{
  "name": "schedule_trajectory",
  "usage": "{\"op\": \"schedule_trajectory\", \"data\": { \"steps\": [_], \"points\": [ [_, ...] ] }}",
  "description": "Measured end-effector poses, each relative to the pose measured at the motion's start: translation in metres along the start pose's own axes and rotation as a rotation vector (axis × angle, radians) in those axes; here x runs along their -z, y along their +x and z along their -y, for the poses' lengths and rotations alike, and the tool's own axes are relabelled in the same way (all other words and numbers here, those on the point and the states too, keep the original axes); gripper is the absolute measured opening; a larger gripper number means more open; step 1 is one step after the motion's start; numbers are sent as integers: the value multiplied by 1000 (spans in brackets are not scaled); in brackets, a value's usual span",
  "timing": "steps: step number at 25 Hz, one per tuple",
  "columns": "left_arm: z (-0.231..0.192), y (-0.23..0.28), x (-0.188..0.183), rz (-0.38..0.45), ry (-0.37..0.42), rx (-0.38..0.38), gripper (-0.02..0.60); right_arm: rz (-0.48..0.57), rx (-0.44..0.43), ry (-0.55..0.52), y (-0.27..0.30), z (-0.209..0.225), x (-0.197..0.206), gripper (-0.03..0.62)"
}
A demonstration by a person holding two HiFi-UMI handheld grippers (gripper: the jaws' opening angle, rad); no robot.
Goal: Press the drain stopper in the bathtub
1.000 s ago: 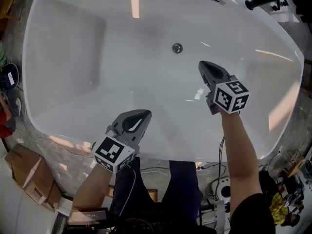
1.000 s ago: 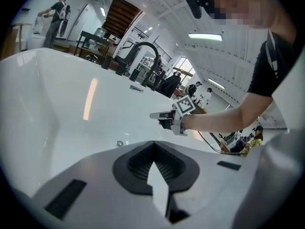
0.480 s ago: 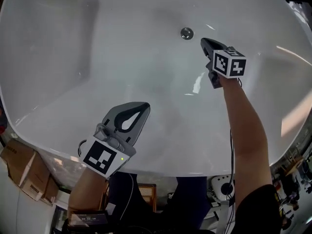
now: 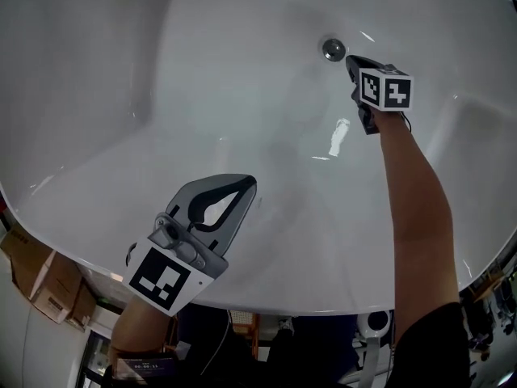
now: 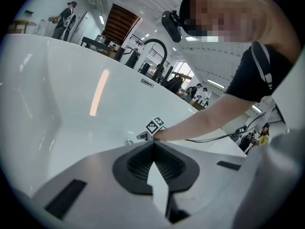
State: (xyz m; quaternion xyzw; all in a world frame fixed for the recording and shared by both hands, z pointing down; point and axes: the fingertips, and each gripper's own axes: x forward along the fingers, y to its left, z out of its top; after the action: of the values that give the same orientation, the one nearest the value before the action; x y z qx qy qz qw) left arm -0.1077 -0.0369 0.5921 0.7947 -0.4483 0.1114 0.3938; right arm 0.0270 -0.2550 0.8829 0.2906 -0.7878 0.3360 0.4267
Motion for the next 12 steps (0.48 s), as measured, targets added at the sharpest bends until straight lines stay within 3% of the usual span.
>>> {"op": "schedule_trajectory", "data": {
  "steps": [12],
  "points": [
    [-8,1,7,-95,-38,-35,8,-40,28,19,58,21,12,15]
  ]
}}
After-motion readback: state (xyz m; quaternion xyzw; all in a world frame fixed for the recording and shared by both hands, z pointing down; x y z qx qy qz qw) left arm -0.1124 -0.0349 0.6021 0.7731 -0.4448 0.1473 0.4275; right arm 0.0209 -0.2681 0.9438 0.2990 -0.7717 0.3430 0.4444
